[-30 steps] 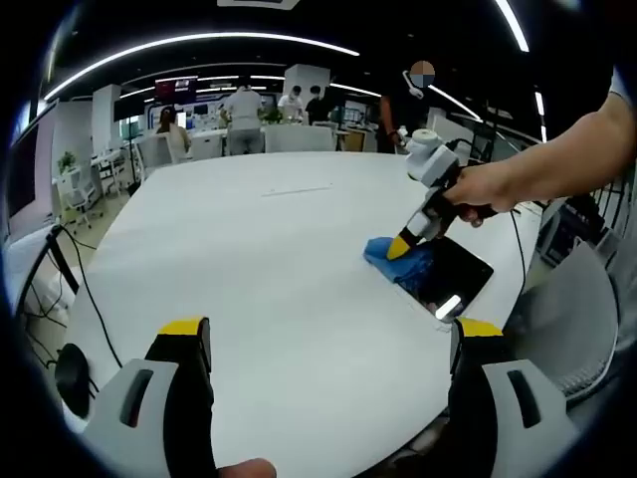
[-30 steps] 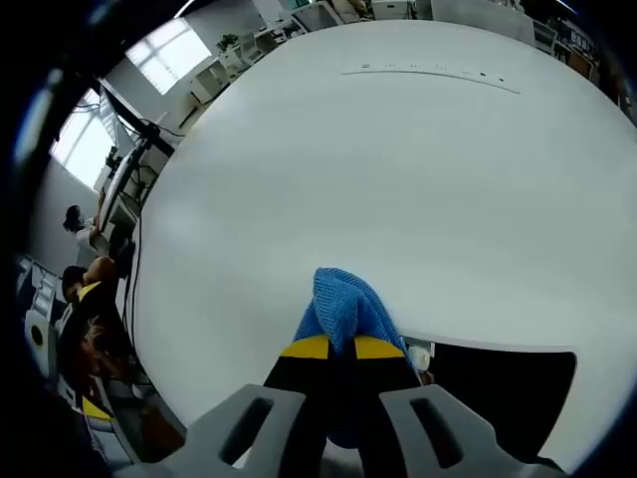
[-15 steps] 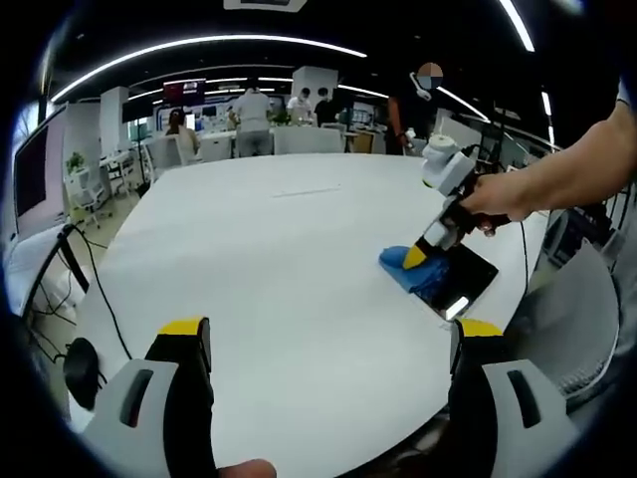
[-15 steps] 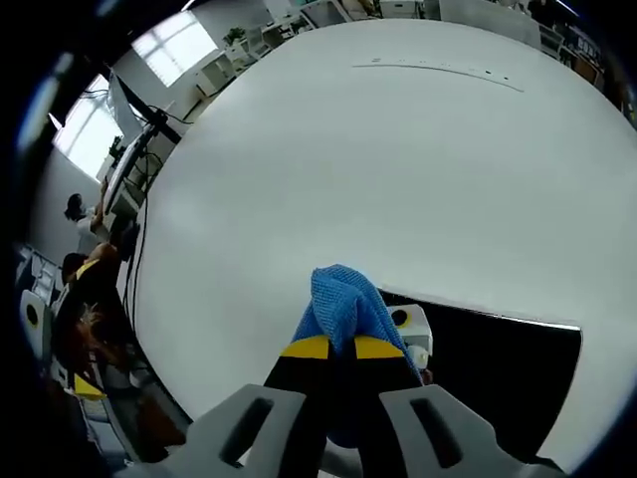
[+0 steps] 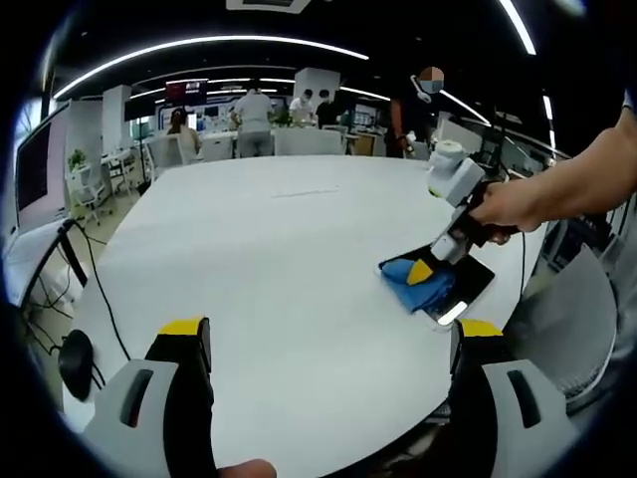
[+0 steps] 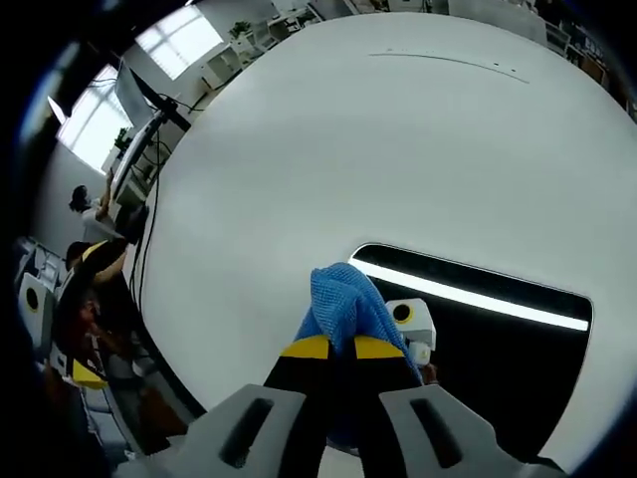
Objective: Wipe the mirror surface with the cleaning cloth until all visible marks leave the cleaned area.
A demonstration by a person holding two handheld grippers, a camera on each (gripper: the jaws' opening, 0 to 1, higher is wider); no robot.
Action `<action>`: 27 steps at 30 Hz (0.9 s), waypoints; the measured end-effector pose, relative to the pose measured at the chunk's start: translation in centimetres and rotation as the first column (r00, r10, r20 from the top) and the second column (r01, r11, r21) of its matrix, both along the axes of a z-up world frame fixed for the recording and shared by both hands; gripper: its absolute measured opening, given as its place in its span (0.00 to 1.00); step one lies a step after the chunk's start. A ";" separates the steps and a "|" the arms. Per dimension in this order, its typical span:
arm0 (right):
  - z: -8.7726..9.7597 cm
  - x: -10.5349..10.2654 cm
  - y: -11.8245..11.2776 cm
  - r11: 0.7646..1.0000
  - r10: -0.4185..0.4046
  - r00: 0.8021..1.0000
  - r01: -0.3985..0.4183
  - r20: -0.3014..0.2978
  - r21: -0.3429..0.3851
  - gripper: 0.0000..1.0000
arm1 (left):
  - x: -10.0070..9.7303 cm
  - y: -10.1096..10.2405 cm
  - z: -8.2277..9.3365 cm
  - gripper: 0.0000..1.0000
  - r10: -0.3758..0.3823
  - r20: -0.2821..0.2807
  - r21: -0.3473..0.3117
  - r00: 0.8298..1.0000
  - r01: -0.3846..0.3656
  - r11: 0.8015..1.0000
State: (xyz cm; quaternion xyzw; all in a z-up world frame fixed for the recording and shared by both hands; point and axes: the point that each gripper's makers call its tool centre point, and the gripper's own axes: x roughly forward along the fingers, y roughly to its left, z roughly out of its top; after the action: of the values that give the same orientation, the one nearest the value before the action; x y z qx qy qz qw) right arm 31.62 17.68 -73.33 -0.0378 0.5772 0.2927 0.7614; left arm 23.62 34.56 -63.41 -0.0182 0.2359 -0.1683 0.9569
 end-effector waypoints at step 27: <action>-0.2 0.3 0.0 0.998 0.055 0.998 -0.056 0.037 0.005 0.00 | -0.5 -0.5 1.1 0.99 -0.035 0.018 0.021 0.999 0.034 0.999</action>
State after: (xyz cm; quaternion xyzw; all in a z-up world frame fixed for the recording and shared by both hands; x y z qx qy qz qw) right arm 31.87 17.65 -73.53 -0.0569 0.5608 0.3147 0.7637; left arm 23.08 34.05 -62.32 -0.0025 0.2292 -0.1824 0.9561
